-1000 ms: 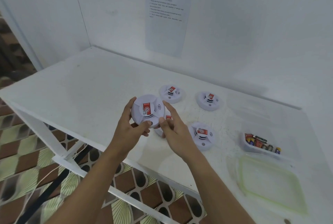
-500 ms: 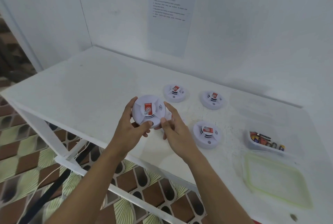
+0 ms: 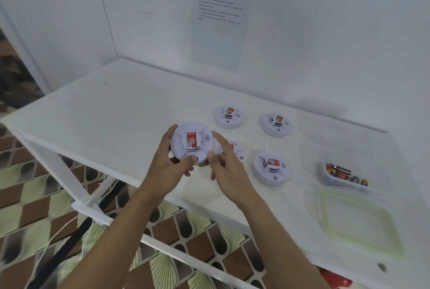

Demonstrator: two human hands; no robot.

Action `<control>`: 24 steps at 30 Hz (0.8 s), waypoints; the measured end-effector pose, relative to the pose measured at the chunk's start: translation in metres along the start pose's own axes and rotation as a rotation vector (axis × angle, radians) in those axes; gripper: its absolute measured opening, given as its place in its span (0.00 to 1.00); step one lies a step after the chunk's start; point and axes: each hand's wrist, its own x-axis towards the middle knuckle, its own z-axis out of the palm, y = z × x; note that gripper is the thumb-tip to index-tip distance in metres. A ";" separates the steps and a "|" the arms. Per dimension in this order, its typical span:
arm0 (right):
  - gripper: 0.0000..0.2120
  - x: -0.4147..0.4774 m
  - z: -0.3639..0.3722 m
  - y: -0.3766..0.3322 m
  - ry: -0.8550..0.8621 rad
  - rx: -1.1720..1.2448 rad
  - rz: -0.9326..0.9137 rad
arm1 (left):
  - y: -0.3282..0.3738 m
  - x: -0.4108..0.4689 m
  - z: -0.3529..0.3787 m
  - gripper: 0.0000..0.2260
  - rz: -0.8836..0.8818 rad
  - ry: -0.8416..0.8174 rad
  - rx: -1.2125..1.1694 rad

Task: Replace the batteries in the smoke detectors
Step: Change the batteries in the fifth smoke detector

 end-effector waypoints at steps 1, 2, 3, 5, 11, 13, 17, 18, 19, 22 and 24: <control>0.22 0.000 0.000 0.000 0.001 0.011 0.007 | 0.000 0.000 -0.001 0.34 -0.002 -0.007 0.000; 0.22 0.000 0.000 0.000 0.003 0.025 0.015 | 0.000 0.000 -0.002 0.34 -0.006 -0.016 0.002; 0.21 0.001 0.000 0.000 0.006 0.040 0.022 | 0.000 0.001 -0.002 0.34 -0.012 -0.027 0.000; 0.18 0.002 -0.002 0.000 0.020 0.072 0.025 | 0.000 0.002 -0.004 0.33 -0.022 -0.049 -0.021; 0.14 0.012 -0.011 0.003 0.027 0.136 0.063 | 0.001 0.010 -0.004 0.22 -0.076 -0.040 -0.198; 0.13 0.016 -0.014 0.006 0.027 0.145 0.080 | 0.001 0.012 -0.001 0.23 -0.086 -0.007 -0.179; 0.12 0.027 -0.022 0.011 0.026 0.134 0.093 | 0.001 0.019 0.007 0.17 -0.086 0.040 -0.128; 0.12 0.030 -0.023 0.012 0.021 0.131 0.097 | 0.002 0.021 0.009 0.15 -0.087 0.043 -0.121; 0.12 0.033 -0.025 0.013 0.016 0.126 0.099 | 0.002 0.023 0.011 0.14 -0.085 0.047 -0.111; 0.14 0.041 -0.031 0.017 -0.010 0.106 0.099 | 0.001 0.032 0.015 0.14 -0.065 0.067 -0.071; 0.16 0.048 -0.037 0.019 -0.018 0.099 0.099 | -0.002 0.040 0.019 0.15 -0.046 0.071 -0.047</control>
